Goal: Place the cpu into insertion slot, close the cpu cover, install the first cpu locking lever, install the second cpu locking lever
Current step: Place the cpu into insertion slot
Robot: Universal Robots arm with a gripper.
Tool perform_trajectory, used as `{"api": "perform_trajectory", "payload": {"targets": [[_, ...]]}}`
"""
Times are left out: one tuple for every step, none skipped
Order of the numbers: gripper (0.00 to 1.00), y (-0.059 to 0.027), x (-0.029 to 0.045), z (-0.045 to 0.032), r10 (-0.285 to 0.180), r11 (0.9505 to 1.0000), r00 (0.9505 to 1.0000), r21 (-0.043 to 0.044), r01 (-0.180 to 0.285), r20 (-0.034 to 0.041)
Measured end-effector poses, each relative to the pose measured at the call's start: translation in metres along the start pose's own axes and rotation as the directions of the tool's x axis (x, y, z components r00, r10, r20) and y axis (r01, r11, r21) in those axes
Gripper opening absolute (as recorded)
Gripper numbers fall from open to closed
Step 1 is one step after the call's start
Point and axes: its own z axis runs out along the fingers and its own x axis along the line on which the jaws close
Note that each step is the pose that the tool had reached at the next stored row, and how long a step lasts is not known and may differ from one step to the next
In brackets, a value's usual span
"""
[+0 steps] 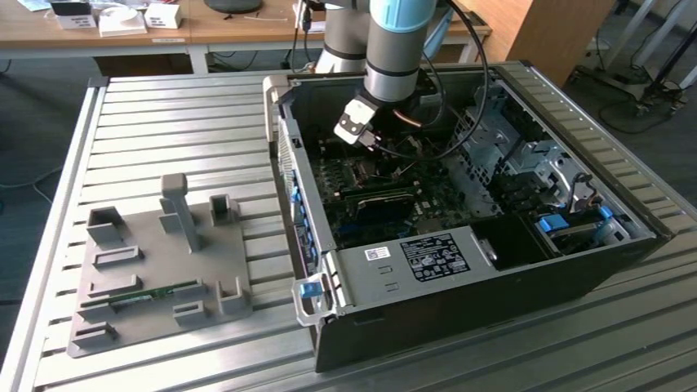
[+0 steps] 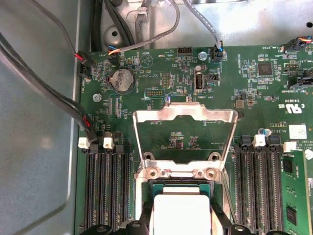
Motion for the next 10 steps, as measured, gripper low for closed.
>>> {"api": "perform_trajectory", "payload": {"targets": [[0.54,0.0000,0.0000,0.0000,0.000,1.0000,1.0000,-0.0001,0.000,0.0000],[0.54,0.0000,0.0000,0.0001,0.000,1.0000,1.0000,0.0000,0.000,0.0000],[0.54,0.0000,0.0000,0.0001,0.000,1.0000,1.0000,-0.0001,0.000,-0.0001],[0.54,0.0000,0.0000,0.0001,0.000,1.0000,1.0000,-0.0001,0.000,-0.0002],[0.54,0.0000,0.0000,0.0001,0.000,1.0000,1.0000,-0.0001,0.000,-0.0003],[0.54,0.0000,0.0001,-0.0001,0.000,1.0000,1.0000,-0.0002,0.000,-0.0004],[0.54,0.0001,0.0001,-0.0004,0.000,1.0000,1.0000,-0.0004,0.000,-0.0006],[0.54,0.0001,0.0001,-0.0008,0.000,1.0000,1.0000,-0.0005,0.000,-0.0006],[0.54,0.0001,0.0001,-0.0010,0.000,1.0000,1.0000,-0.0003,0.000,-0.0005],[0.54,0.0001,0.0001,-0.0012,0.000,1.0000,1.0000,-0.0002,0.000,-0.0003]]}}
